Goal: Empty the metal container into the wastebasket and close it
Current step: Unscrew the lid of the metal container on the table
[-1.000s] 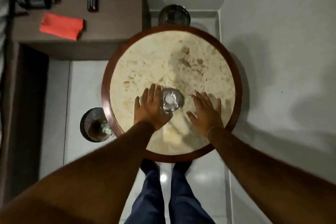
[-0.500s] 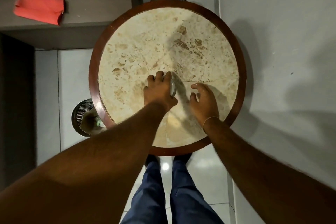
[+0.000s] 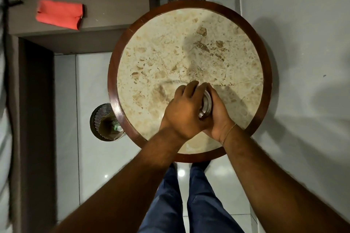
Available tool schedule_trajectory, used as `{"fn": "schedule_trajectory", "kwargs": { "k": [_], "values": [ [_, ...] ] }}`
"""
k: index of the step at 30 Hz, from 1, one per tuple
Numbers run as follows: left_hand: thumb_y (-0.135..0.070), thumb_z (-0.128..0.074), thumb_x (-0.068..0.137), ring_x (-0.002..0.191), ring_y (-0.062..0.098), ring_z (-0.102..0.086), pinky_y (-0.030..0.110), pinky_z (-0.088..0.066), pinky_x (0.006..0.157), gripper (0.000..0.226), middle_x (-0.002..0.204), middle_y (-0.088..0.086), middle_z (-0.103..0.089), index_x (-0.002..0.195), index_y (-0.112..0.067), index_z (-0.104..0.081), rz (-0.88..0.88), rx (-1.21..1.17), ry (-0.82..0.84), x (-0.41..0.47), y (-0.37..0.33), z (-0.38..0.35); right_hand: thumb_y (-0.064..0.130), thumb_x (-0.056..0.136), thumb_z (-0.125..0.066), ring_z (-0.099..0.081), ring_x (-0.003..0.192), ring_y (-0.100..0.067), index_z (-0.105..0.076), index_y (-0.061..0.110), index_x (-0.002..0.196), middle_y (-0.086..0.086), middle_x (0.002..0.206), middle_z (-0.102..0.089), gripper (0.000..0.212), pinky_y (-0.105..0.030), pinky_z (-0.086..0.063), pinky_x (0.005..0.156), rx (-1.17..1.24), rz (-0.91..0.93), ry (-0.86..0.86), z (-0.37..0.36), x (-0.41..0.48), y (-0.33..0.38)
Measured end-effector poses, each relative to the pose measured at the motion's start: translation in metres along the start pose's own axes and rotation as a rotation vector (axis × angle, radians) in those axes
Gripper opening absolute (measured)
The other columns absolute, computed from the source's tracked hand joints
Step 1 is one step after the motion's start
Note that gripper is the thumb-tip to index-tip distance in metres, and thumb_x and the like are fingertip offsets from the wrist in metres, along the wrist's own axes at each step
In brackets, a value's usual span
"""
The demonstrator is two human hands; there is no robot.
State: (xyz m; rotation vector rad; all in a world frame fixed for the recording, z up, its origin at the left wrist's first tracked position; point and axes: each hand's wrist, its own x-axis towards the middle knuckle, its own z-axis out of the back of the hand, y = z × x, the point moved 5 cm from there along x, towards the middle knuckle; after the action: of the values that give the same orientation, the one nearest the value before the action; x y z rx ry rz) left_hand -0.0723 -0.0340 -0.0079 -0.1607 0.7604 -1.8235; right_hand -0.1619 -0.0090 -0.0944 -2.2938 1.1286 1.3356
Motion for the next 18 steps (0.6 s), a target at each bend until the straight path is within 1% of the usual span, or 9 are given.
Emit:
{"fn": "schedule_trajectory", "kwargs": {
  "k": [2, 4, 7, 9, 11, 13, 14, 16, 18],
  "values": [
    [-0.032, -0.084, 0.077, 0.146, 0.034, -0.041, 0.045, -0.049, 0.111, 0.097, 0.162, 0.015, -0.044, 0.160, -0.010, -0.039, -0.006, -0.041, 0.001, -0.003, 0.001, 0.001, 0.054, 0.102, -0.060, -0.081, 0.095, -0.018, -0.085, 0.016, 0.105, -0.004, 0.104, -0.082, 0.046, -0.031, -0.065, 0.080, 0.031, 0.014, 0.012, -0.002, 0.002, 0.000],
    [-0.032, -0.084, 0.078, 0.147, 0.033, -0.042, 0.045, -0.048, 0.113, 0.096, 0.161, 0.015, -0.045, 0.160, -0.009, -0.039, 0.006, -0.086, -0.023, -0.007, 0.002, 0.003, 0.051, 0.102, -0.061, -0.082, 0.093, -0.019, -0.086, 0.014, 0.102, -0.006, 0.100, -0.082, 0.044, -0.031, -0.066, 0.078, 0.068, 0.014, 0.025, 0.000, 0.005, -0.003],
    [-0.038, -0.086, 0.077, 0.144, 0.031, -0.046, 0.044, -0.048, 0.114, 0.096, 0.157, 0.015, -0.049, 0.158, -0.009, -0.043, 0.064, -0.173, -0.100, -0.011, 0.010, 0.008, 0.049, 0.102, -0.061, -0.082, 0.096, -0.024, -0.086, 0.010, 0.106, -0.010, 0.106, -0.082, 0.047, -0.035, -0.066, 0.081, 0.127, -0.028, 0.060, 0.001, 0.008, -0.011],
    [-0.044, -0.086, 0.077, 0.139, 0.028, -0.051, 0.040, -0.048, 0.114, 0.095, 0.152, 0.014, -0.052, 0.155, -0.008, -0.045, 0.112, -0.231, -0.164, -0.016, 0.020, 0.015, 0.053, 0.101, -0.061, -0.081, 0.100, -0.027, -0.083, 0.009, 0.114, -0.013, 0.113, -0.081, 0.051, -0.038, -0.065, 0.086, 0.081, -0.036, 0.084, -0.001, 0.009, -0.012],
    [-0.048, -0.085, 0.079, 0.134, 0.023, -0.055, 0.030, -0.048, 0.113, 0.092, 0.147, 0.014, -0.057, 0.151, -0.005, -0.048, 0.158, -0.263, -0.272, -0.028, 0.037, 0.025, 0.060, 0.097, -0.062, -0.078, 0.105, -0.029, -0.076, 0.010, 0.129, -0.013, 0.120, -0.078, 0.061, -0.042, -0.063, 0.091, -0.007, -0.035, 0.075, -0.003, 0.010, -0.011],
    [-0.052, -0.083, 0.079, 0.132, 0.017, -0.057, 0.025, -0.049, 0.110, 0.091, 0.145, 0.012, -0.059, 0.149, -0.006, -0.050, 0.223, -0.258, -0.381, -0.046, 0.063, 0.035, 0.065, 0.095, -0.059, -0.075, 0.104, -0.030, -0.069, 0.011, 0.140, -0.011, 0.121, -0.077, 0.071, -0.044, -0.062, 0.089, -0.066, -0.029, 0.063, -0.005, 0.013, -0.009],
    [-0.056, -0.081, 0.078, 0.134, 0.015, -0.055, 0.027, -0.050, 0.110, 0.092, 0.148, 0.009, -0.057, 0.151, -0.010, -0.049, 0.284, -0.255, -0.405, -0.059, 0.079, 0.039, 0.065, 0.094, -0.057, -0.076, 0.101, -0.030, -0.070, 0.011, 0.139, -0.011, 0.119, -0.077, 0.071, -0.043, -0.063, 0.084, -0.089, -0.032, 0.074, -0.009, 0.014, -0.009],
    [-0.059, -0.080, 0.077, 0.141, 0.018, -0.051, 0.041, -0.053, 0.111, 0.093, 0.155, 0.001, -0.050, 0.155, -0.022, -0.043, 0.422, -0.253, -0.396, -0.088, 0.114, 0.041, 0.064, 0.090, -0.060, -0.078, 0.095, -0.035, -0.073, 0.011, 0.135, -0.015, 0.120, -0.077, 0.071, -0.040, -0.064, 0.072, -0.123, -0.053, 0.105, -0.017, 0.014, -0.012],
    [-0.057, -0.082, 0.078, 0.142, 0.022, -0.050, 0.050, -0.057, 0.107, 0.092, 0.158, -0.005, -0.045, 0.155, -0.033, -0.040, 0.534, -0.274, -0.391, -0.122, 0.146, 0.042, 0.068, 0.091, -0.056, -0.078, 0.094, -0.039, -0.072, 0.012, 0.136, -0.019, 0.123, -0.075, 0.074, -0.038, -0.062, 0.068, -0.166, -0.063, 0.102, -0.026, 0.017, -0.016]
  ]
}}
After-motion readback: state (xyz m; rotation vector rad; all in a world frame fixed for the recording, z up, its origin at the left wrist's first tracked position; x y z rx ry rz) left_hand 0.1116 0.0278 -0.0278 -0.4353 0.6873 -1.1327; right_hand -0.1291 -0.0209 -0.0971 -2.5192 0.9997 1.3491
